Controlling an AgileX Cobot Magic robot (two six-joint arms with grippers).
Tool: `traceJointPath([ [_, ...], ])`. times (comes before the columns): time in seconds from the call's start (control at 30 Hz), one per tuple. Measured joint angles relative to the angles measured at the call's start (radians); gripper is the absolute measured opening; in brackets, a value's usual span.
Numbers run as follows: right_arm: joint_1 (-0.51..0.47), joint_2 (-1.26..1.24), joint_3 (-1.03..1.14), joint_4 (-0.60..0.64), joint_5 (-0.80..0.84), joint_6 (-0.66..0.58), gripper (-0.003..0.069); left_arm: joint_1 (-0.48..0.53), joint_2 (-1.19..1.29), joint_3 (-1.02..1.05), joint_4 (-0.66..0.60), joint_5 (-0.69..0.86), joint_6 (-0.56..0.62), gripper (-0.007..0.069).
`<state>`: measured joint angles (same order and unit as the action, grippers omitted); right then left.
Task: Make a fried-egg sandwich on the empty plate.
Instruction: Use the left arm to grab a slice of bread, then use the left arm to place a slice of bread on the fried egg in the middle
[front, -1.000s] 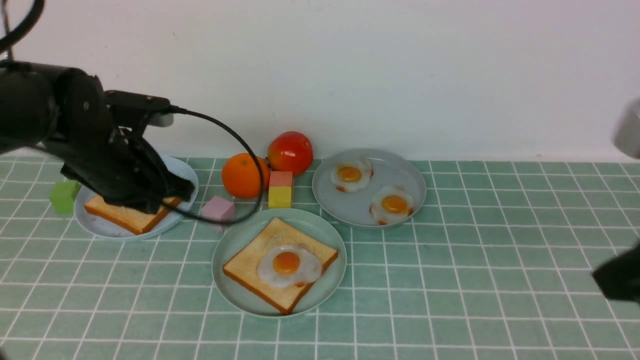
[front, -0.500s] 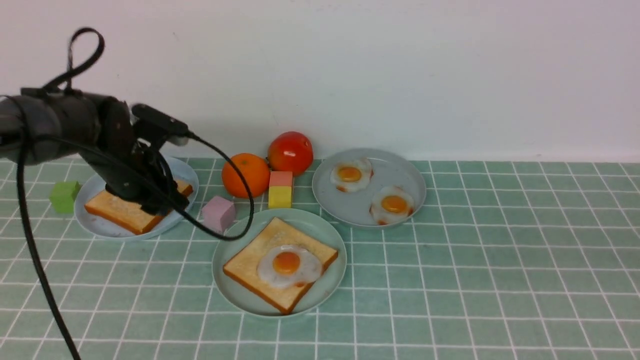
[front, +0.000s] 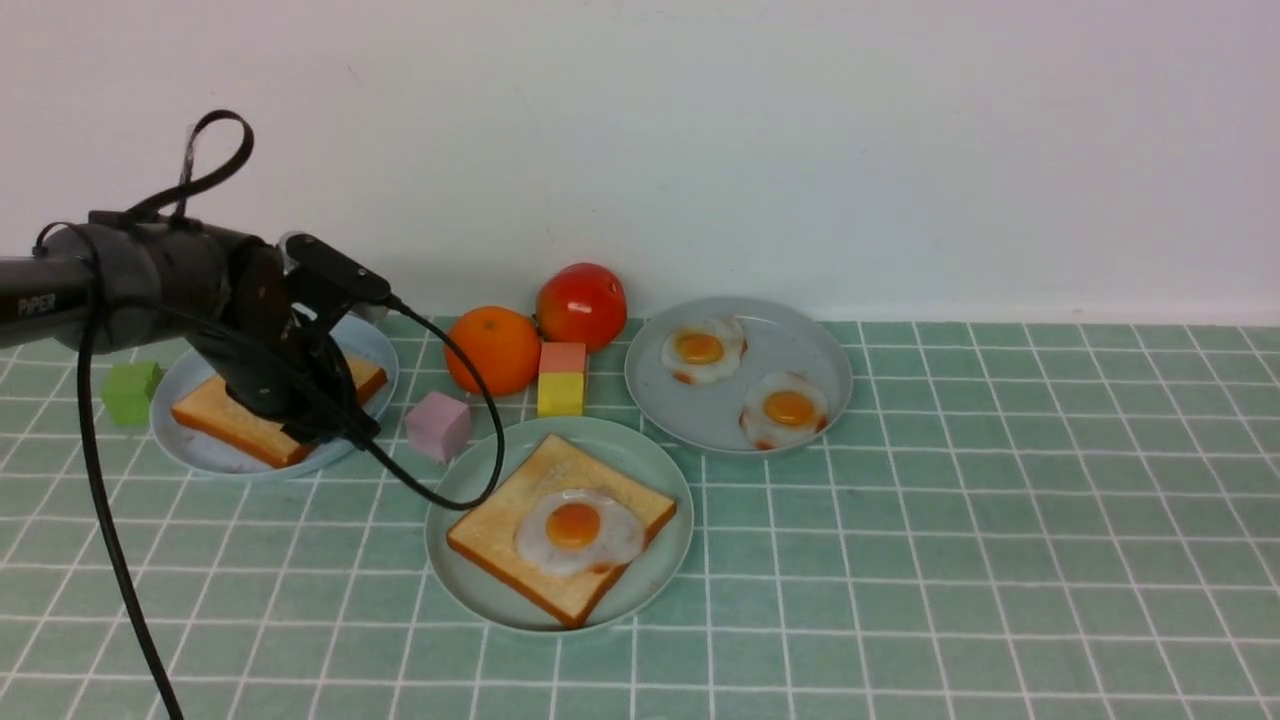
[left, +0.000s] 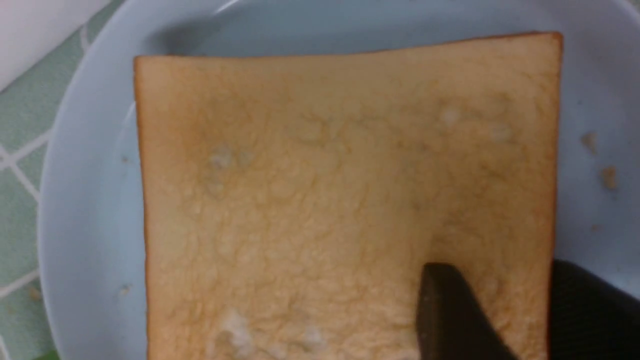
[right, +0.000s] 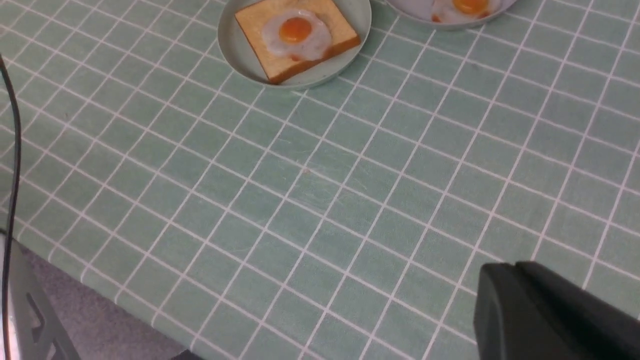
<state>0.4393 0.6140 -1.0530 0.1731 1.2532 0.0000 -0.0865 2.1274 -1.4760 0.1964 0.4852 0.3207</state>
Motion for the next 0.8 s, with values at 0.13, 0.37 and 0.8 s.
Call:
traceJointPath([
  [0.13,0.000,-0.002,0.000,0.016,0.014,0.000,0.0035,-0.004,0.004,-0.001,0.025,0.002,-0.010,0.0176],
  [0.37,0.000,-0.002,0.000,0.027,0.014,0.000,0.0043,-0.004,-0.014,0.000,0.028,0.019,-0.033,0.0174],
  [0.8,0.000,-0.002,0.000,0.029,0.014,0.000,0.0055,-0.006,-0.224,0.010,-0.023,0.124,-0.034,0.0087],
])
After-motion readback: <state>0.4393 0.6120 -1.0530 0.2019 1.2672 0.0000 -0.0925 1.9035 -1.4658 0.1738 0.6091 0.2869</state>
